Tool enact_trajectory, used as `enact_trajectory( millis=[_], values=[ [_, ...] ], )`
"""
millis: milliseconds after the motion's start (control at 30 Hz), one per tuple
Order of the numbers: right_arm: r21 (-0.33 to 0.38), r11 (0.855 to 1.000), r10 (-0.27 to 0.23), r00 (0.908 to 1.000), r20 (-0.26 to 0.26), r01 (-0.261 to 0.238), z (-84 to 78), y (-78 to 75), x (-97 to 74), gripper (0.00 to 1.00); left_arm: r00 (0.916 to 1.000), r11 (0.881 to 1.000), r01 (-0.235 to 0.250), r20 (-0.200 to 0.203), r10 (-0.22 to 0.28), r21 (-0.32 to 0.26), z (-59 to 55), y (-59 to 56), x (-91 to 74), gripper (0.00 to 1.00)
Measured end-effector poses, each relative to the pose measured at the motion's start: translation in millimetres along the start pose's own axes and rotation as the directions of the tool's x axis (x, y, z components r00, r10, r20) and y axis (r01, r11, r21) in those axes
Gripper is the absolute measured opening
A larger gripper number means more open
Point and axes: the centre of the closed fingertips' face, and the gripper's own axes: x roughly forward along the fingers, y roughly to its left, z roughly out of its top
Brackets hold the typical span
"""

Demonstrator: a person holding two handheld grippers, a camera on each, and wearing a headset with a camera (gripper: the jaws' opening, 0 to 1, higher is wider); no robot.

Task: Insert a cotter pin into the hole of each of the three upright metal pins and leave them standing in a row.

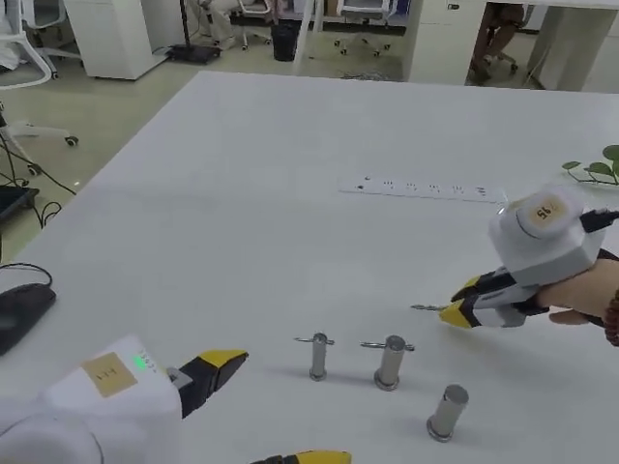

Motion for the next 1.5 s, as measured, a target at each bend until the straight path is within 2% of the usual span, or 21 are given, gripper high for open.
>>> enact_trajectory(
  millis=[433,533,667,867,933,1000,1333,1500],
  values=[
    [-0.070,0.996,0.042,0.9969,-0.067,-0.046,-6.8,-4.1,11.0,0.15,1.0000,1.000,0.005,-0.006,-0.005,0.001,-2.6,-0.5,0.7,0.72],
    [-0.081,0.995,0.059,0.9957,-0.071,-0.064,-5.9,-4.5,9.6,0.14,0.9998,1.000,0.002,-0.022,-0.002,0.004,-5.6,0.2,0.7,0.70],
    [-0.098,0.991,0.086,0.9922,-0.090,-0.095,-5.5,-3.4,9.7,0.13,0.9997,1.000,0.007,-0.023,-0.007,0.003,-6.4,-1.2,0.8,0.70],
    [-0.140,0.983,0.097,0.9870,-0.128,-0.115,-5.4,-3.7,10.3,0.11,0.9997,1.000,0.007,-0.023,-0.007,0.004,-6.6,-1.4,0.6,0.70],
    [-0.177,0.976,0.102,0.9831,-0.152,-0.129,-5.6,-1.7,10.7,0.10,0.9997,1.000,0.007,-0.025,-0.006,0.003,-7.0,-1.2,0.3,0.70],
    [-0.239,0.960,0.100,0.9781,-0.182,-0.143,-6.3,0.7,10.9,0.08,0.9996,1.000,0.006,-0.027,-0.006,0.005,-7.4,-1.1,0.0,0.70],
    [-0.280,0.948,0.082,0.9678,-0.238,-0.150,-6.2,2.1,13.4,0.05,0.9992,1.000,0.022,-0.033,-0.022,0.014,-6.6,-5.2,-0.3,0.68],
    [-0.300,0.943,0.069,0.9670,-0.245,-0.144,-6.1,1.5,13.6,0.04,0.9993,1.000,0.021,-0.031,-0.020,0.020,-5.3,-5.1,-0.2,0.67]
  ],
)
